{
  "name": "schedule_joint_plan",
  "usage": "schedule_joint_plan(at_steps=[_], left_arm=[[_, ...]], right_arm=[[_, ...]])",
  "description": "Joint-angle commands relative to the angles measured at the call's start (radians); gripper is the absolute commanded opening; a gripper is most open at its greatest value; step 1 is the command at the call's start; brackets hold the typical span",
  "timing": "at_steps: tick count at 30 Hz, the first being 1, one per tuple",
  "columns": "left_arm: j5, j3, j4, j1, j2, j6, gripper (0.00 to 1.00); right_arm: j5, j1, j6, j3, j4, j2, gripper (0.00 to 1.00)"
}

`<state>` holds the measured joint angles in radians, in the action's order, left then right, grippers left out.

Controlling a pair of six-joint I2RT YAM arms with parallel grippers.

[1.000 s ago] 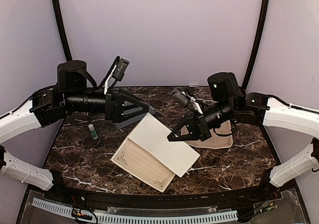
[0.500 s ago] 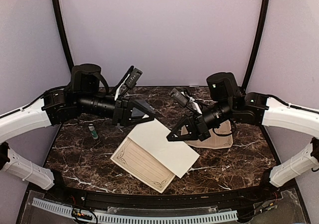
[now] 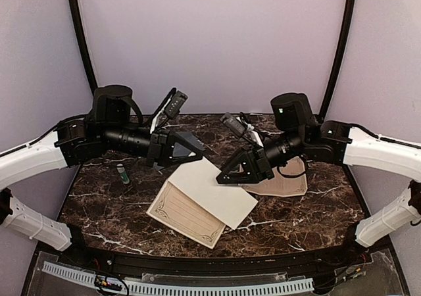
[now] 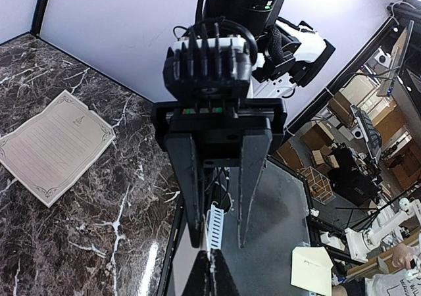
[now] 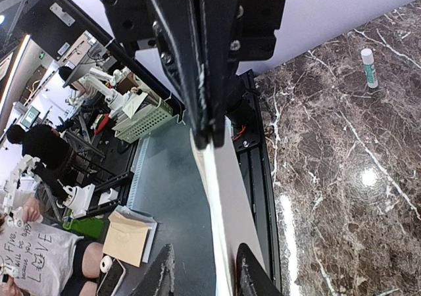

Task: Place the letter into the envelope and seal it
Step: Fold the letter.

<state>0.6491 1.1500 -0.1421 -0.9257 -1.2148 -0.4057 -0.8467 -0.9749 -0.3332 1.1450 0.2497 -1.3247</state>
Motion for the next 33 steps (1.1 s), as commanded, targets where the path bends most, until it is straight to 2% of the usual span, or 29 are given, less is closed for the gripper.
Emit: schedule_joint_plan(at_steps=[1, 6, 18, 24, 33], left_arm=[[0.020, -0.017, 0.031, -0.003, 0.029, -0.005, 0.00], [0.021, -0.025, 0.029, -0.004, 0.036, -0.006, 0.00], [-0.036, -0.035, -0.007, -0.004, 0.052, 0.010, 0.00], [-0.120, -0.026, -0.011, 0.003, 0.095, 0.029, 0.00], [-0.134, -0.006, -0.074, 0.065, 0.118, 0.053, 0.00]], right_arm=[[0.004, -0.007, -0.021, 0.049, -0.084, -0.032, 0.31], [-0.002, -0.007, -0.047, 0.080, -0.140, -0.069, 0.29], [-0.006, -0.010, -0.073, 0.094, -0.186, -0.097, 0.00], [0.003, -0.012, -0.060, 0.058, -0.140, -0.080, 0.00], [0.023, -0.013, -0.047, 0.006, -0.076, -0.038, 0.00]])
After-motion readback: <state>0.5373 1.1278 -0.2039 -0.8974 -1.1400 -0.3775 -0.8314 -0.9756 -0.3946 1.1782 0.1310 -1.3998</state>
